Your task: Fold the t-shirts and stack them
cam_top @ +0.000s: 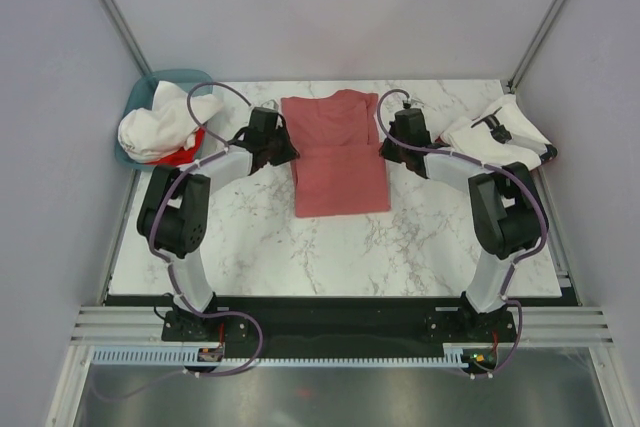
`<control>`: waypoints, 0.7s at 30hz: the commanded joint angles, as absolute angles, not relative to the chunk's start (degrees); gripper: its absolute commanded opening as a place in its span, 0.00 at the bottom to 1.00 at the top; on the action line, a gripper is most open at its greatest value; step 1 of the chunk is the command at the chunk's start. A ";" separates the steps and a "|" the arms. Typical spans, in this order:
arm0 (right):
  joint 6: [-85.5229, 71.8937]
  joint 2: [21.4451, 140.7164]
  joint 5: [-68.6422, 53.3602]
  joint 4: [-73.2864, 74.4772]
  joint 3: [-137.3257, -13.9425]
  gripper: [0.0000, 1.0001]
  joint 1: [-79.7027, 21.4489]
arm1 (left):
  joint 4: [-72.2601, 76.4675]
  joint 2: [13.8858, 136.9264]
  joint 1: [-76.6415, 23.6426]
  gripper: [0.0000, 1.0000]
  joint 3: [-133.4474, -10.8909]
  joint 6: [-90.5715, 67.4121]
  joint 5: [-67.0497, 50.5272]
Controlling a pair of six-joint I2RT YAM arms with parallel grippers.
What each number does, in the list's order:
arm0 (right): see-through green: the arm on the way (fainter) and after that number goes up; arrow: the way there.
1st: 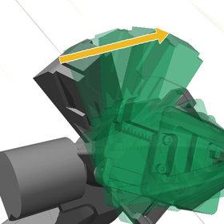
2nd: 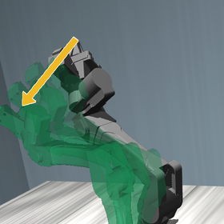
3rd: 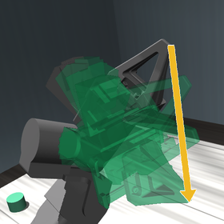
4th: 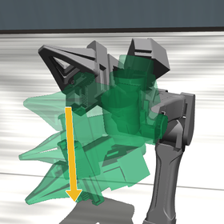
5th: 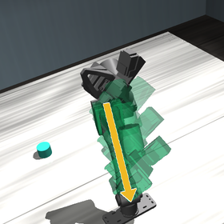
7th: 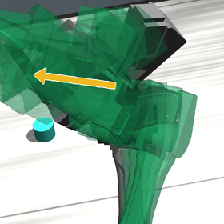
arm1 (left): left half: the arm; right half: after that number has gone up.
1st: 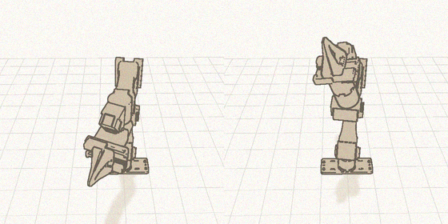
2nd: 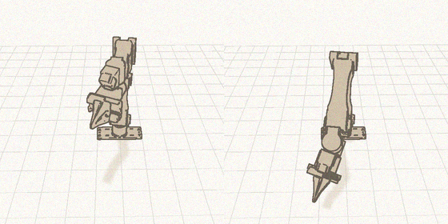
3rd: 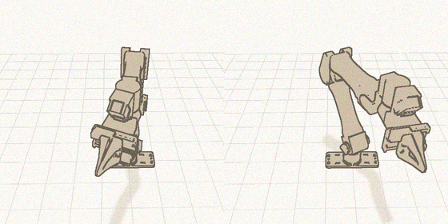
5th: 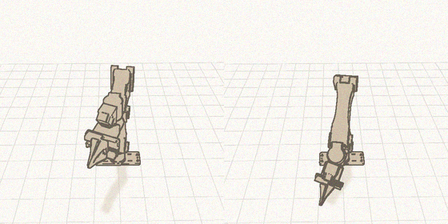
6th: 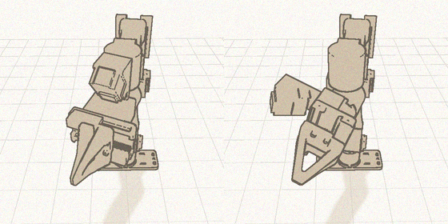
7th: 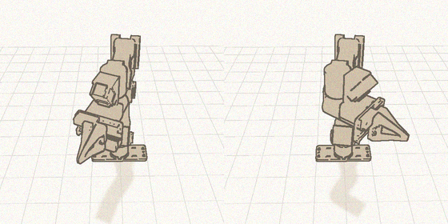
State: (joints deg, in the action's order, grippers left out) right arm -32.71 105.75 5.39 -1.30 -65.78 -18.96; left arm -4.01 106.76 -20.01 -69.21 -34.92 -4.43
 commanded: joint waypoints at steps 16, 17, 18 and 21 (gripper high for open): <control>-31.82 108.54 4.57 -4.66 -68.64 0.00 -18.98 | -2.72 104.15 -18.63 0.02 -66.97 -34.63 3.77; -31.73 109.15 4.74 -4.66 -68.82 0.00 -19.07 | -2.81 104.32 -18.63 0.02 -67.15 -34.37 4.04; -31.73 109.42 5.18 -4.66 -69.17 0.00 -18.99 | -2.90 104.85 -18.63 0.02 -67.32 -34.02 4.22; -31.55 111.53 5.54 -4.75 -70.57 0.00 -18.98 | -3.87 105.29 -18.46 0.02 -68.29 -33.49 5.80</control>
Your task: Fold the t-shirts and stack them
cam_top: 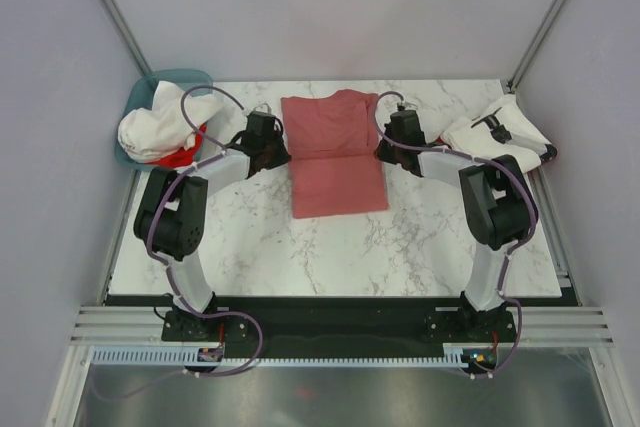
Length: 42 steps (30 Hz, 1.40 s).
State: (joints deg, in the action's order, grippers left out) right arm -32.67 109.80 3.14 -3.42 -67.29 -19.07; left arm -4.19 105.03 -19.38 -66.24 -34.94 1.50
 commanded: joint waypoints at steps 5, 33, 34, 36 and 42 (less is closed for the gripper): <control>-31.90 115.39 5.89 -2.56 -73.73 0.30 -18.98 | -5.09 108.44 -18.28 0.03 -71.10 -32.26 4.49; -34.54 94.14 -2.99 4.48 -52.13 0.60 -19.86 | 2.90 80.43 -24.17 0.66 -37.72 -40.07 -2.99; -34.45 93.26 -2.99 5.09 -51.68 0.59 -19.86 | 2.99 79.81 -24.43 0.66 -37.10 -40.51 -2.55; -34.19 92.47 -3.86 5.10 -49.58 0.57 -19.78 | 2.81 78.58 -24.78 0.66 -35.60 -40.87 -2.20; -34.01 90.09 -4.22 5.19 -44.57 0.42 -19.86 | 2.37 79.27 -25.14 0.62 -34.28 -42.10 -3.86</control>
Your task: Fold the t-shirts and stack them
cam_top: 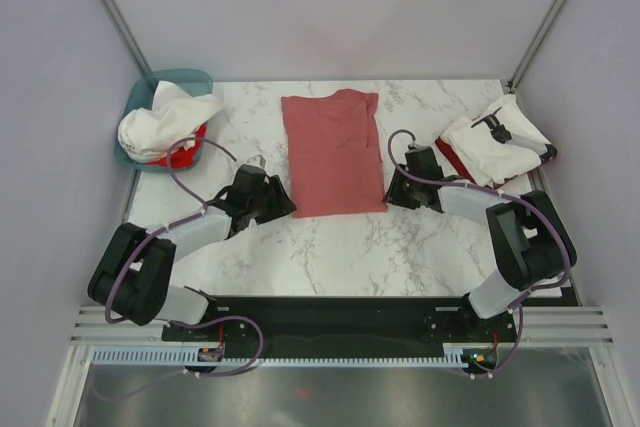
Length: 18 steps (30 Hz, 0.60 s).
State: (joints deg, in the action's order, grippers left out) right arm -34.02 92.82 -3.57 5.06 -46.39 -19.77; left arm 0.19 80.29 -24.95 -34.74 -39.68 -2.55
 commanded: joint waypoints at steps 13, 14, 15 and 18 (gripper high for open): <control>-34.89 85.44 -5.18 1.50 -40.26 0.50 -19.78 | 4.57 80.42 -25.14 0.64 -32.52 -43.59 -6.24; -35.07 84.99 -5.71 1.06 -39.56 0.52 -19.78 | 4.92 80.25 -25.14 0.65 -32.35 -43.77 -6.50; -35.24 84.38 -6.23 0.45 -39.20 0.53 -19.86 | 5.27 80.07 -25.14 0.65 -32.00 -44.03 -6.68; -35.60 83.15 -7.73 -1.49 -38.15 0.54 -19.95 | 6.15 79.54 -25.22 0.68 -31.38 -44.47 -6.68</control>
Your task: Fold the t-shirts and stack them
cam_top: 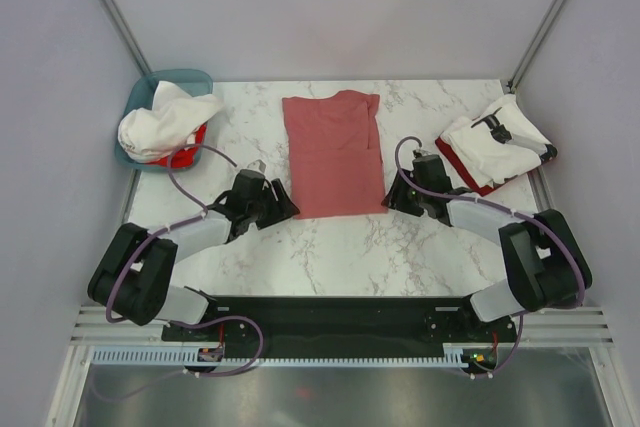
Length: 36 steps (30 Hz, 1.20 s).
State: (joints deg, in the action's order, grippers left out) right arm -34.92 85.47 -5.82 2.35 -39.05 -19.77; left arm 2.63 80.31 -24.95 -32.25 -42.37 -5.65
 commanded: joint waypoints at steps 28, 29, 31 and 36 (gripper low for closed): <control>-37.35 91.93 -14.76 -5.10 -38.85 0.19 -20.04 | 4.75 89.91 -24.79 0.48 -35.15 -47.11 -9.49; -37.35 91.85 -14.85 -5.27 -38.85 0.19 -20.04 | 4.75 90.70 -24.35 0.48 -35.77 -47.20 -9.75; -37.27 91.85 -14.85 -5.36 -38.76 0.17 -20.04 | 4.75 92.98 -23.65 0.44 -36.56 -47.29 -11.42; -36.83 90.97 -15.21 -5.54 -38.50 0.00 -20.04 | 7.20 95.10 -22.32 0.08 -37.44 -46.85 -14.15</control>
State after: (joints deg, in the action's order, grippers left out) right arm -37.28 91.26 -14.04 -4.29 -38.72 -19.77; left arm 8.91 93.12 -22.87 -37.82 -47.42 -13.23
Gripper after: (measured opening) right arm 0.059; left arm 0.157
